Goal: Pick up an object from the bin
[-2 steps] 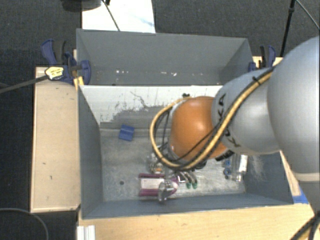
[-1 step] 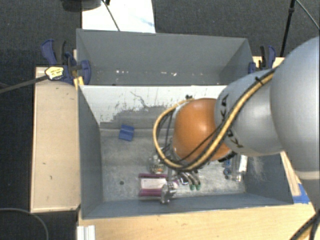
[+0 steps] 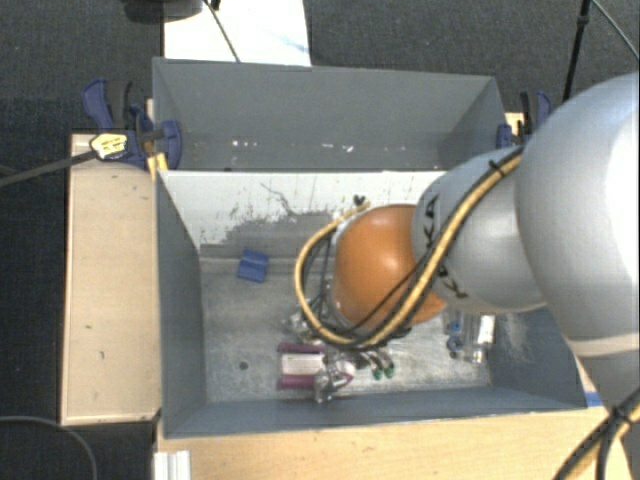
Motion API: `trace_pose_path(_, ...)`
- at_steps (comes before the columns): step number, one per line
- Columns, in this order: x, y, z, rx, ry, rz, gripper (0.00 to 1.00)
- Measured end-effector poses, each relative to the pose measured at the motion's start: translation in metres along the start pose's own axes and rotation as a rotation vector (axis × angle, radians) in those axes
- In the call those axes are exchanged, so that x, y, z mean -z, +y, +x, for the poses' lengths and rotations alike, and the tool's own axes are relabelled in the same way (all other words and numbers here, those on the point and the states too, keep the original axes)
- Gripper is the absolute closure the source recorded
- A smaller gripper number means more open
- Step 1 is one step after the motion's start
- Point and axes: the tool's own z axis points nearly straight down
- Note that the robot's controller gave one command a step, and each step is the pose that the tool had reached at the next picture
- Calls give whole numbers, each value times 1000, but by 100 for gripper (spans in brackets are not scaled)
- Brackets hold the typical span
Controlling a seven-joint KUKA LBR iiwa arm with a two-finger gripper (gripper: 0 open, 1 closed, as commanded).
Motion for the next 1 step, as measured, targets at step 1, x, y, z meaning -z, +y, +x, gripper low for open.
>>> trace_pose_path(1,-1,-1,-1,-74,6,1,0)
